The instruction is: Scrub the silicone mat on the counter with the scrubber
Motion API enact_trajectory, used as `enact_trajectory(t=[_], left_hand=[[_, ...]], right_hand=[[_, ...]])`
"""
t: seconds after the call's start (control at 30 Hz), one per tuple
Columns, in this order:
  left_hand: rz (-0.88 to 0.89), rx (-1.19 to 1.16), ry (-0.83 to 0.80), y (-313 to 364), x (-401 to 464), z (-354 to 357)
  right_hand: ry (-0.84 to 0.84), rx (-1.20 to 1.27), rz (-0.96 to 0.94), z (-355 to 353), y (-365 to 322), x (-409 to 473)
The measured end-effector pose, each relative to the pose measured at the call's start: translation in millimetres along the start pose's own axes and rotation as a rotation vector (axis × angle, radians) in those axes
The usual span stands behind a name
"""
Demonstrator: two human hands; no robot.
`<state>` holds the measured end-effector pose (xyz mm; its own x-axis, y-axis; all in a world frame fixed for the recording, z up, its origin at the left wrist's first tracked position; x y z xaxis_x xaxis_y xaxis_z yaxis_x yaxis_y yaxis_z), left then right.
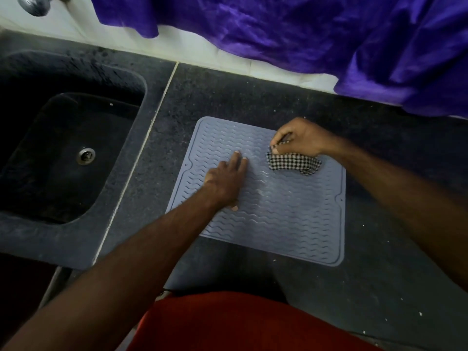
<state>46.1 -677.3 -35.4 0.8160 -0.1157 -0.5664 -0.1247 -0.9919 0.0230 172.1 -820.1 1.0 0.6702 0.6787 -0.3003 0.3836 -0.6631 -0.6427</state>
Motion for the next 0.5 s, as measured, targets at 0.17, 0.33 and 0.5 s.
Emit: enact_trajectory(t=[0.17, 0.33, 0.5], left_hand=[[-0.04, 0.038, -0.011, -1.3, -1.5, 1.1], [-0.051, 0.05, -0.045, -1.9, 0.2, 0.5], [-0.053, 0.031, -0.056, -1.8, 0.3, 2.2]], right_hand=[[-0.048, -0.128, -0.173, 55.1, -30.9, 8.0], [-0.034, -0.286, -0.112, 59.4, -20.2, -1.6], [-0.148, -0.333, -0.003, 44.0, 6.4, -24.2]])
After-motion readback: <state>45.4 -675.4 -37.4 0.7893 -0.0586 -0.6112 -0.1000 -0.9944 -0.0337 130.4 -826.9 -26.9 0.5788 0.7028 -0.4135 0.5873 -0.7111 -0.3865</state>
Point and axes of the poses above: each hand's wrist, its own x-axis towards the middle knuckle, its own z-axis out of the palm, y = z × x, the point moved 6 cm from there along x, towards the middle knuckle, and after that the axes turned 2 degrees about -z, right-handed, at the moved point
